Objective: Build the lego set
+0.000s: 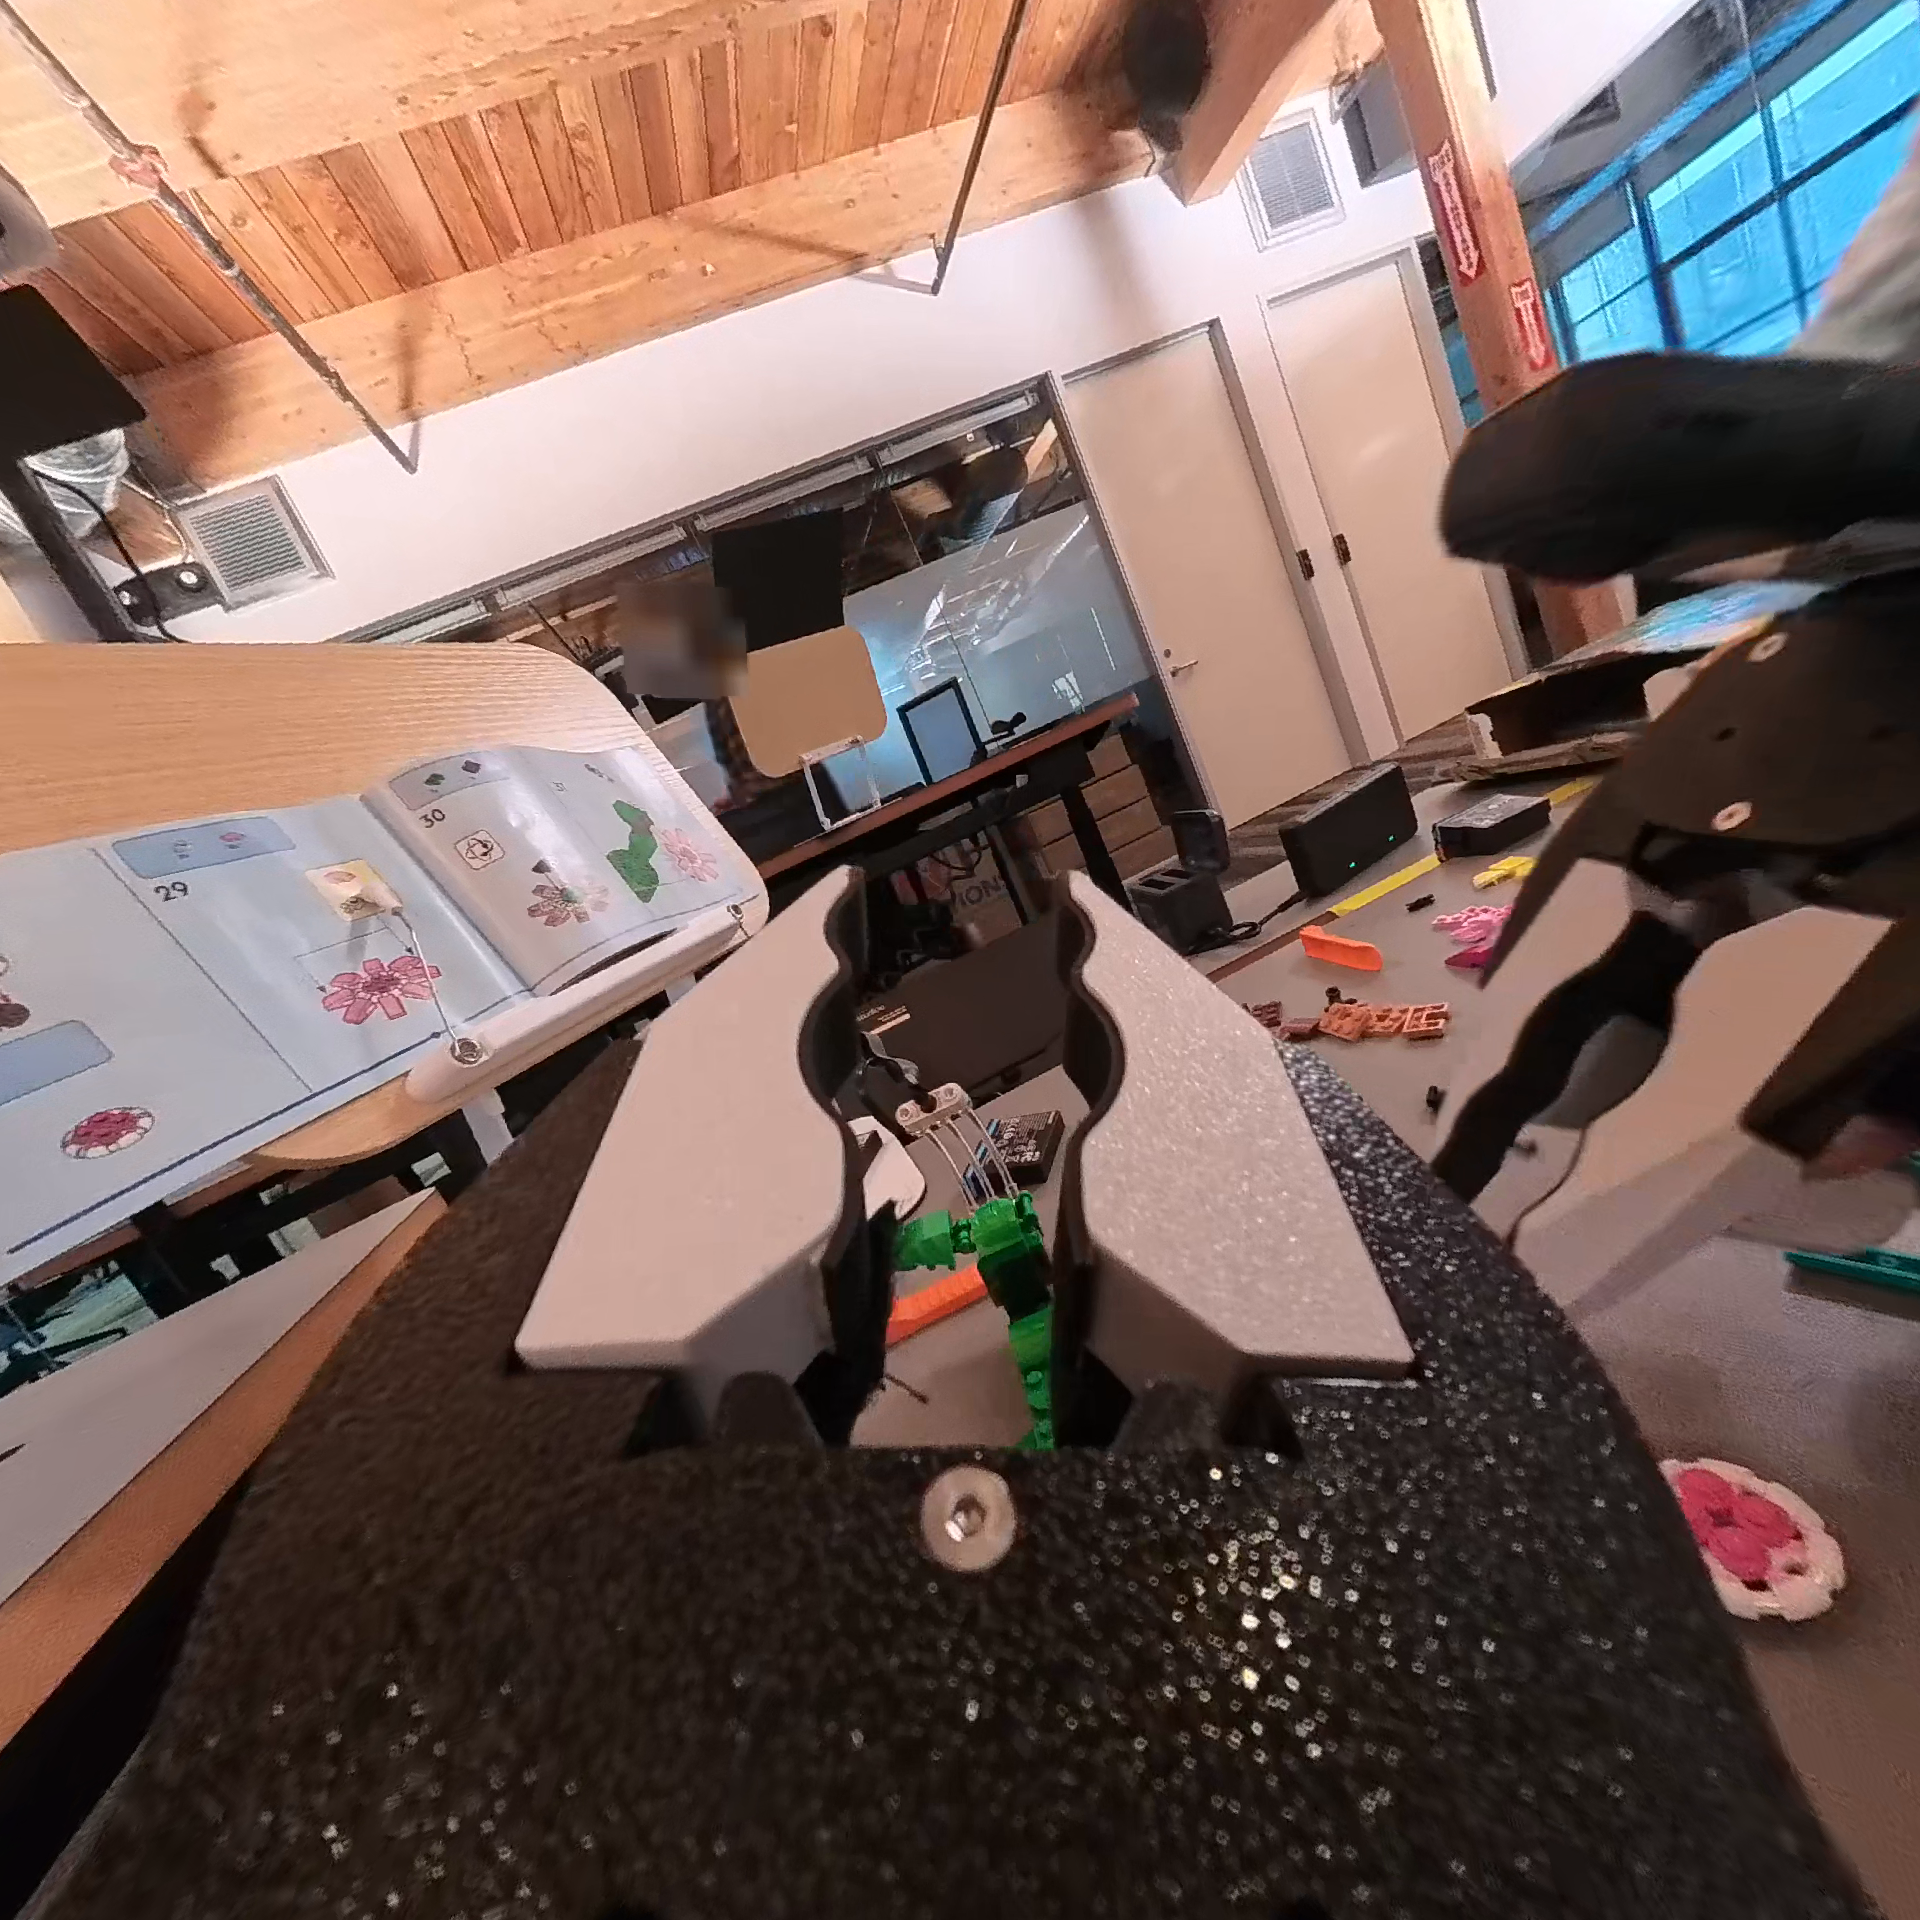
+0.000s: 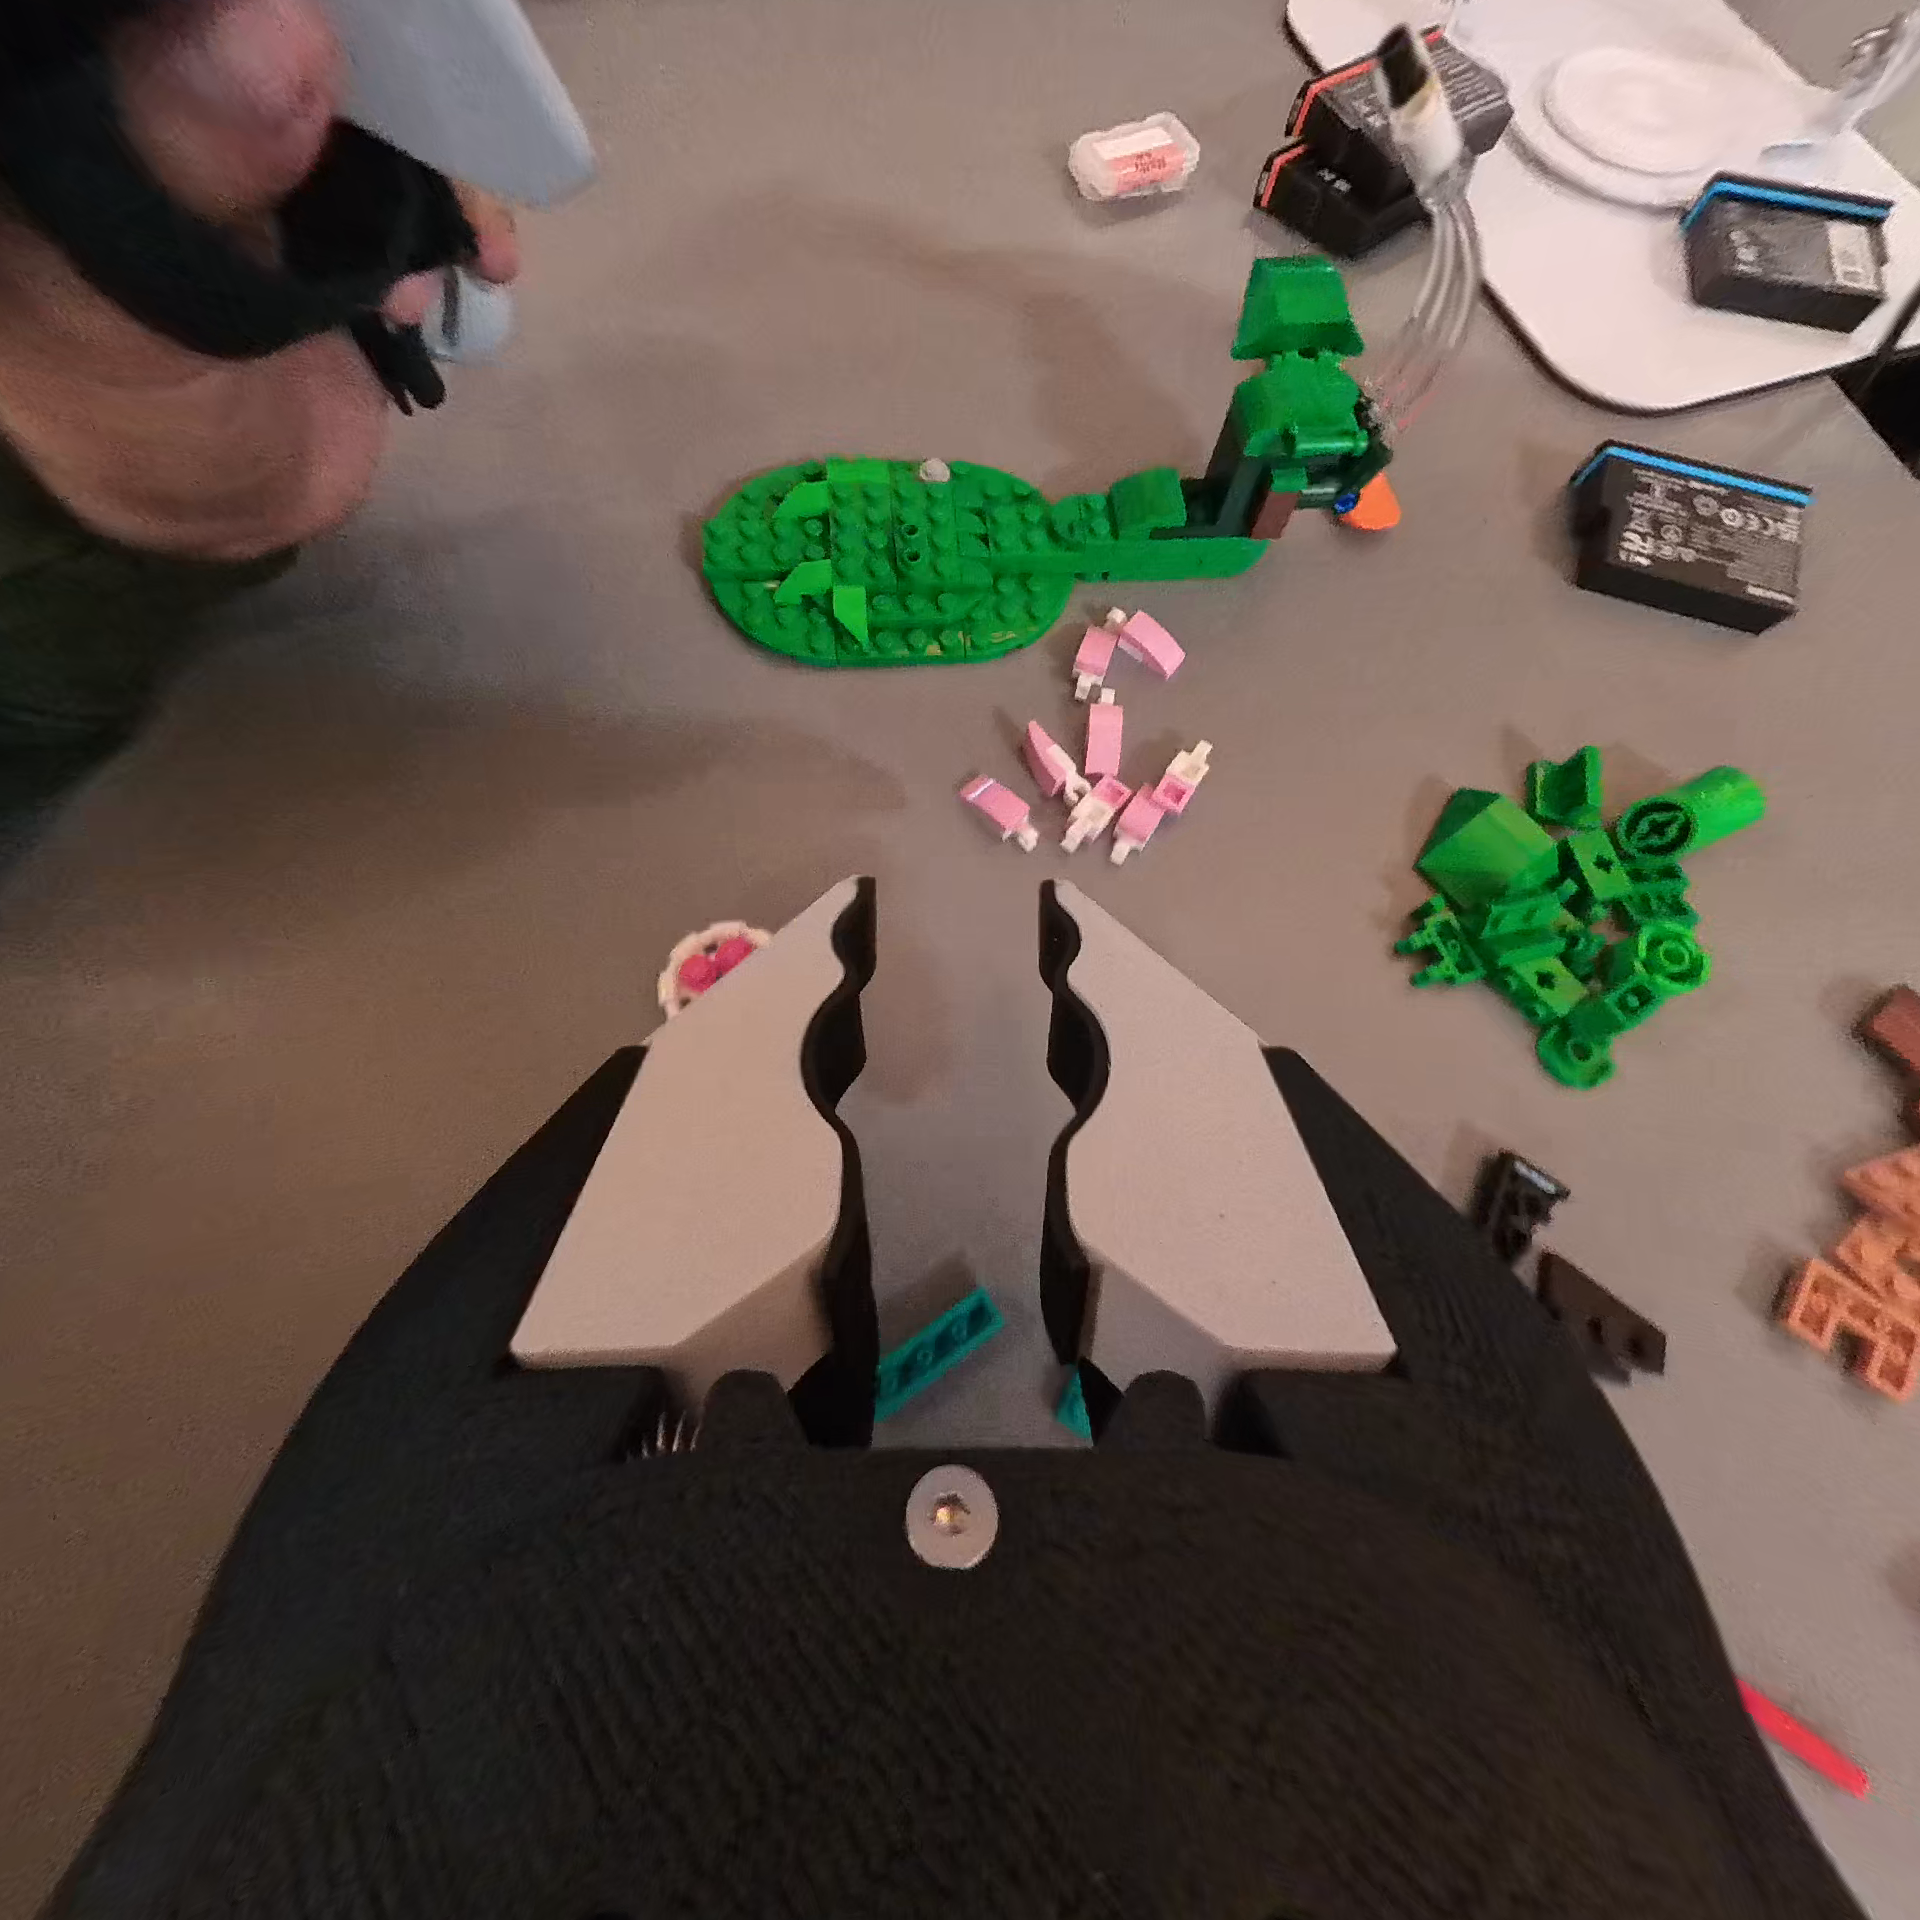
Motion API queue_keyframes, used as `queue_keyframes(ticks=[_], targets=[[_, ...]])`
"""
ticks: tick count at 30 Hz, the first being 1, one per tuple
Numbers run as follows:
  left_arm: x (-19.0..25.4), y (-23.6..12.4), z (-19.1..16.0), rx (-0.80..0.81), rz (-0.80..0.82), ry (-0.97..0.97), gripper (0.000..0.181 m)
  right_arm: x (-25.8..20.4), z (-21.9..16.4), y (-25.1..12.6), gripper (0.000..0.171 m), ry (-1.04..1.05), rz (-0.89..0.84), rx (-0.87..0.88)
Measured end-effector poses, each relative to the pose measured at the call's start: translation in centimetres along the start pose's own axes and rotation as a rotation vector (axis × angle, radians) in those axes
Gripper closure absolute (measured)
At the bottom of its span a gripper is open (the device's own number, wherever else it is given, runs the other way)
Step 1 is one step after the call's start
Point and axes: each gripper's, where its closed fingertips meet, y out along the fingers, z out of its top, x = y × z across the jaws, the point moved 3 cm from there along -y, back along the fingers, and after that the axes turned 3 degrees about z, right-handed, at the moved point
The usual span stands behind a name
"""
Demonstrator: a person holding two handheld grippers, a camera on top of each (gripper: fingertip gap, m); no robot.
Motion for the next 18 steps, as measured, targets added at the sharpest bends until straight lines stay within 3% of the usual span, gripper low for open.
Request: queue_keyframes(ticks=[8,18], targets=[[-0.1,0.0,0.2,0.007,0.004,-0.004,0.149,0.3,1.1,2.6,0.144,-0.116,0.064,-0.124],[-0.5,-0.1,0.3,0.008,0.012,-0.021,0.148,0.6,0.9,4.1,0.149,-0.116,0.145,-0.196]])
